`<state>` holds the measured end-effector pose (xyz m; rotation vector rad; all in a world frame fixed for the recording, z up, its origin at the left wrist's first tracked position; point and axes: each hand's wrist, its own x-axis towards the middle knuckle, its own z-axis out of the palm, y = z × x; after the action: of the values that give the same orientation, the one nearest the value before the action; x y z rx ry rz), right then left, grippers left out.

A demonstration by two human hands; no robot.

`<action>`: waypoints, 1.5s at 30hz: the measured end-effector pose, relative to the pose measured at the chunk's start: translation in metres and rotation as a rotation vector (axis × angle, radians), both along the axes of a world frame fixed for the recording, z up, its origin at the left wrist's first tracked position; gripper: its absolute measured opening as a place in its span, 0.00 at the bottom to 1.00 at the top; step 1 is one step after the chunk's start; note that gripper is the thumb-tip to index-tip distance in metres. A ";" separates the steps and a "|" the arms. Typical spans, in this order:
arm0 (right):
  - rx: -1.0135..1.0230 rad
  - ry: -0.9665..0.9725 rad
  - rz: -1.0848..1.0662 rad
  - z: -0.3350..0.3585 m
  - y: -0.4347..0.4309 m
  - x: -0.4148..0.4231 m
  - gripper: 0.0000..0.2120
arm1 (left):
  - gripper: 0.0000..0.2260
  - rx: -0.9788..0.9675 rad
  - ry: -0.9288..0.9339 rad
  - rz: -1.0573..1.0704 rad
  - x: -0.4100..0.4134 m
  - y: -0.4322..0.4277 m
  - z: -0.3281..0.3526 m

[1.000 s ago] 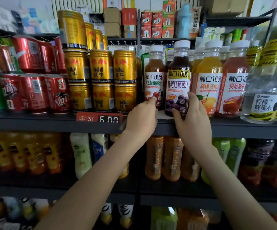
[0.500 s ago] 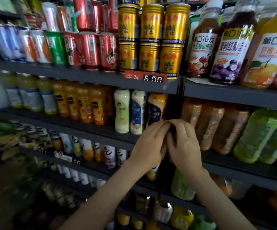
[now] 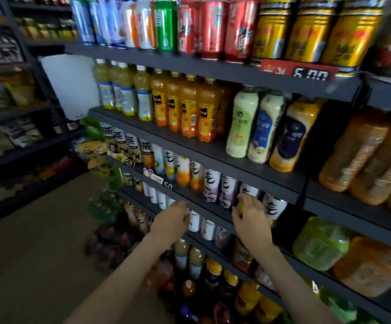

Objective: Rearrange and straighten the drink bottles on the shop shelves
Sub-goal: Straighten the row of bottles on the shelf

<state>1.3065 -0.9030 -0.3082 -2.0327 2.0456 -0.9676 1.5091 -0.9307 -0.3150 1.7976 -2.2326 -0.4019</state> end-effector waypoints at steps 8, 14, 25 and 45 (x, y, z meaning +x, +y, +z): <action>-0.034 0.102 0.053 0.034 -0.101 0.121 0.16 | 0.18 -0.083 -0.063 0.050 0.139 -0.085 0.031; -0.234 0.116 0.042 0.118 -0.181 0.208 0.19 | 0.17 -0.278 -0.112 0.010 0.212 -0.170 0.103; -0.624 0.091 -0.018 0.220 -0.257 0.229 0.17 | 0.17 -0.623 0.310 -0.088 0.224 -0.289 0.192; -0.387 -0.264 -0.450 0.049 -0.336 0.289 0.25 | 0.23 -0.258 0.570 -0.201 0.211 -0.404 0.067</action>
<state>1.5952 -1.2388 -0.2596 -1.4807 2.3487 -1.7229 1.7201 -1.3342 -0.2481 1.1500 -1.9477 -0.5533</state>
